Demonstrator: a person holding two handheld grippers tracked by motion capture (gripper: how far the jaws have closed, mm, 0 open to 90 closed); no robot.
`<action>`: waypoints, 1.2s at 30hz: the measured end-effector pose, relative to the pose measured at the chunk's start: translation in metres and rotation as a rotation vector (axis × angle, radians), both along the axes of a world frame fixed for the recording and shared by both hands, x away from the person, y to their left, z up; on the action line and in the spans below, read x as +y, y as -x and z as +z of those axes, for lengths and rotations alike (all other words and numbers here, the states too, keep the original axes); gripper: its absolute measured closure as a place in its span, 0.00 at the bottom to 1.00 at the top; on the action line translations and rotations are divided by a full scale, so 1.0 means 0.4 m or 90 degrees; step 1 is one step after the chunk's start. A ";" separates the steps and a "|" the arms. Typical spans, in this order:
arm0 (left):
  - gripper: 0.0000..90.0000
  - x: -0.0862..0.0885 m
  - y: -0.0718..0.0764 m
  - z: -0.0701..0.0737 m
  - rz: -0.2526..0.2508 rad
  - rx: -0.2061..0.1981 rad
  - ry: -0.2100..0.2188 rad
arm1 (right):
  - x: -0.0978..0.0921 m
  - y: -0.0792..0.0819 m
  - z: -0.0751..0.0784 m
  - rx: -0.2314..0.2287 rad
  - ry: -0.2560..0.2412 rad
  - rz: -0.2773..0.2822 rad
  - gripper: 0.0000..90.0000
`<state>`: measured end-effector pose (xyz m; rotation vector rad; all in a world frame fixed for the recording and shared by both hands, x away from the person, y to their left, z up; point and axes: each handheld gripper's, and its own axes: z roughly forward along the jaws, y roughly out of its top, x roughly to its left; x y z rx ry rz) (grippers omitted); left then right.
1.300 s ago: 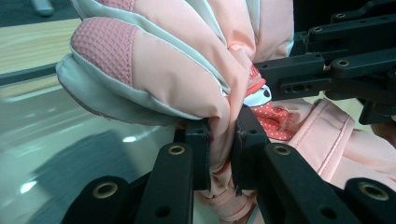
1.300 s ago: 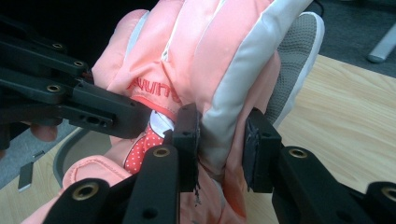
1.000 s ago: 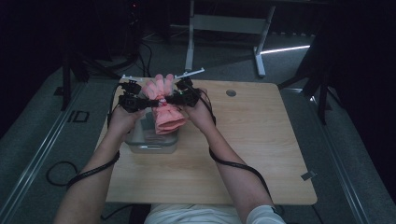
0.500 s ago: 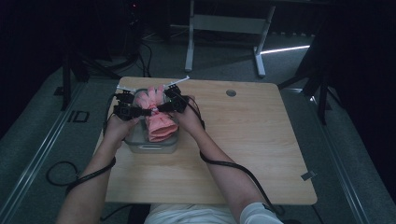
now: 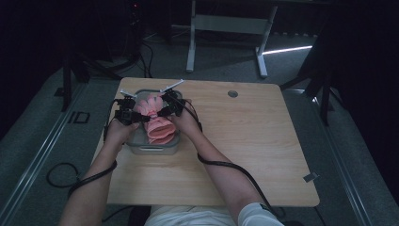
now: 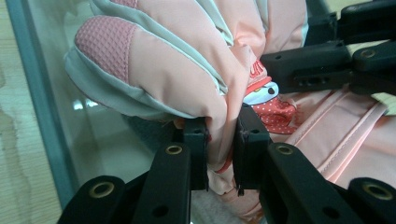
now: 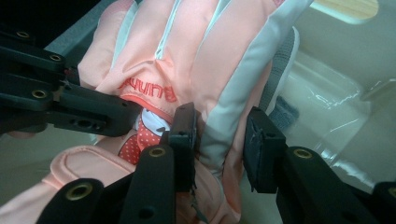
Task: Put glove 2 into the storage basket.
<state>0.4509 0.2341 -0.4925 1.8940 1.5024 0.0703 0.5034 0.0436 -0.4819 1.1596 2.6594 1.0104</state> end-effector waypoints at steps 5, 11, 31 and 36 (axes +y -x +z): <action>0.86 0.000 -0.004 -0.006 -0.001 0.007 -0.027 | 0.008 -0.011 -0.011 0.008 0.006 0.000 0.75; 0.84 -0.015 -0.005 -0.005 -0.006 0.004 -0.075 | 0.012 -0.016 -0.017 0.009 0.014 -0.004 0.74; 0.43 0.010 0.059 0.082 0.031 -0.075 -0.103 | -0.011 0.009 0.099 -0.034 -0.030 0.012 0.53; 0.39 0.010 0.082 0.109 0.028 -0.106 -0.079 | -0.030 0.021 0.116 -0.036 -0.033 0.020 0.50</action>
